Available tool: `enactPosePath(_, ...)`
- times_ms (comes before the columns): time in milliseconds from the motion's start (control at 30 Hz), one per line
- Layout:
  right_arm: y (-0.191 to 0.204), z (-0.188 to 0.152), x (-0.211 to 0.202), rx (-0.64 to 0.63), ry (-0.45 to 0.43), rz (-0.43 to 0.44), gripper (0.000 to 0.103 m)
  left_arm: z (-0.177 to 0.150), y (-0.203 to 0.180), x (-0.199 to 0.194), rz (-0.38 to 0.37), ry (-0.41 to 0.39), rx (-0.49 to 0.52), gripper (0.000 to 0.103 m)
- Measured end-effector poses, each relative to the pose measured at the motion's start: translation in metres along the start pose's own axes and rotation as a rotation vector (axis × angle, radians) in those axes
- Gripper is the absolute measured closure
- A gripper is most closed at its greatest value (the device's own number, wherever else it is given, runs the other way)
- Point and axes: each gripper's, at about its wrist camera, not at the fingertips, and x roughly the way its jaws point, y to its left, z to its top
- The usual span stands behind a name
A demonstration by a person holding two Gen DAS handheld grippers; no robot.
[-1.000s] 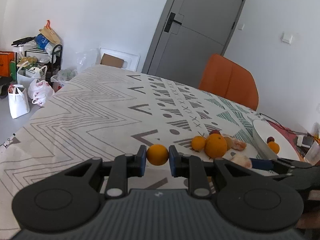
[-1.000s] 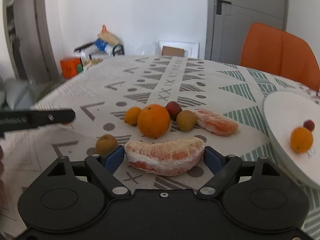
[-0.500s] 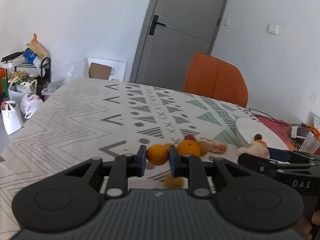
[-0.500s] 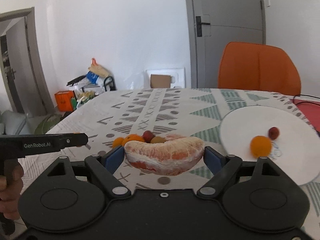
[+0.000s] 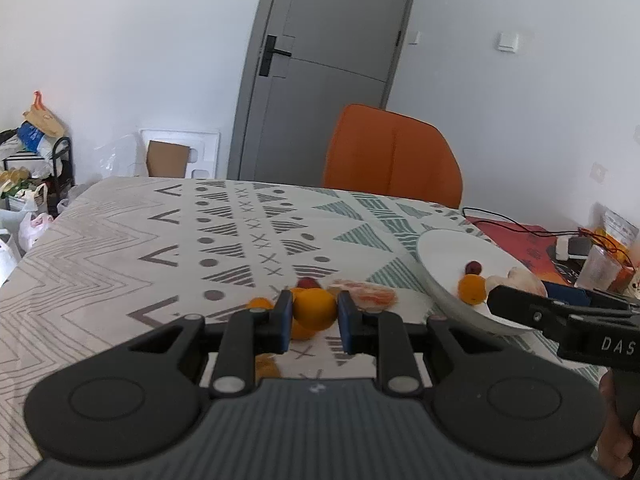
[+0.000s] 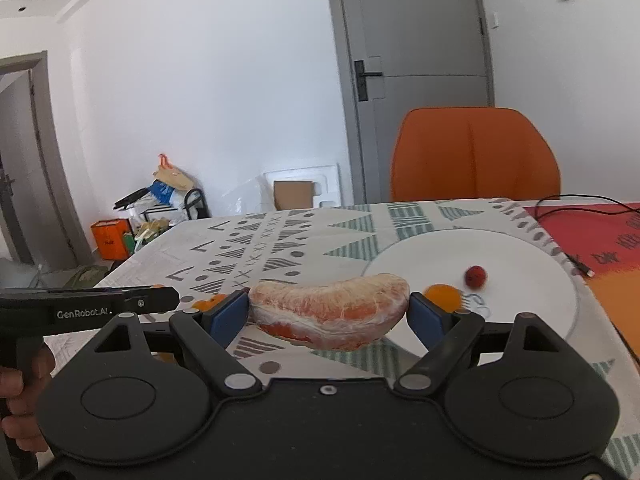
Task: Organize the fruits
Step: 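Carry the mandarin and pomelo segment onto the white plate and release both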
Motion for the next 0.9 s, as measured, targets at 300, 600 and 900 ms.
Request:
enactPosePath(300, -0.027, -0.003, -0.015, 0.045, -0.03, -0.039, 0.02, 0.002, -0.027, 0.007, -0.029, 0.003, 0.043, 0.081)
enactPosePath(600, -0.046, -0.008, -0.018, 0.072, -0.034, -0.065, 0.02, 0.004, -0.048, 0.02, -0.055, 0.013, 0.078, 0.081)
enactPosePath(900, -0.063, -0.014, -0.016, 0.089, -0.031, -0.088, 0.02, 0.008, -0.064, 0.034, -0.079, 0.014, 0.108, 0.081)
